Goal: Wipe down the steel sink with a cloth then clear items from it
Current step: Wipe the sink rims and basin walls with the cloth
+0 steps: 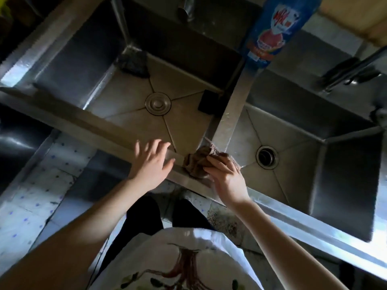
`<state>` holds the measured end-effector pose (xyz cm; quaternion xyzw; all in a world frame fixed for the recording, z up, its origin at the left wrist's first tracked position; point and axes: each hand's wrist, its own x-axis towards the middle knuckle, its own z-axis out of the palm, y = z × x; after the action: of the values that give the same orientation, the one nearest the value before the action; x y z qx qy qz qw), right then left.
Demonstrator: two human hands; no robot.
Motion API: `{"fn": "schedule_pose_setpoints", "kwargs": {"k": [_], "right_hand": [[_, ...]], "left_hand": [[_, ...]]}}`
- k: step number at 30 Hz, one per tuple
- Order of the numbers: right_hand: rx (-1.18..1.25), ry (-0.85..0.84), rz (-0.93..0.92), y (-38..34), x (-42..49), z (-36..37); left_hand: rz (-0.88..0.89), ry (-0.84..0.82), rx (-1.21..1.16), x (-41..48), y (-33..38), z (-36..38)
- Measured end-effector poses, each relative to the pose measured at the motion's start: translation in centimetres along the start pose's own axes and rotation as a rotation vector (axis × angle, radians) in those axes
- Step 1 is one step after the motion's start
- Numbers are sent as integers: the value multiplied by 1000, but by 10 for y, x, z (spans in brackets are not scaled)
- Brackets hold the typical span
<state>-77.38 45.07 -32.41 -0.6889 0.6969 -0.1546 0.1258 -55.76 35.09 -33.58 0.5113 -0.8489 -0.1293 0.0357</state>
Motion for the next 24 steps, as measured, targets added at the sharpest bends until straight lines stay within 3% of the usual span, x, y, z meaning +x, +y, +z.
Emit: {"fn": "schedule_pose_setpoints", "kwargs": {"k": [11,24], "right_hand": [[-61,-12,-231,30,21,-8],[-48,86,-151,52,59,-11]], "left_hand": [[-62,-26,7,3,13,2],[-31,-35,-3,6,22,-3]]}}
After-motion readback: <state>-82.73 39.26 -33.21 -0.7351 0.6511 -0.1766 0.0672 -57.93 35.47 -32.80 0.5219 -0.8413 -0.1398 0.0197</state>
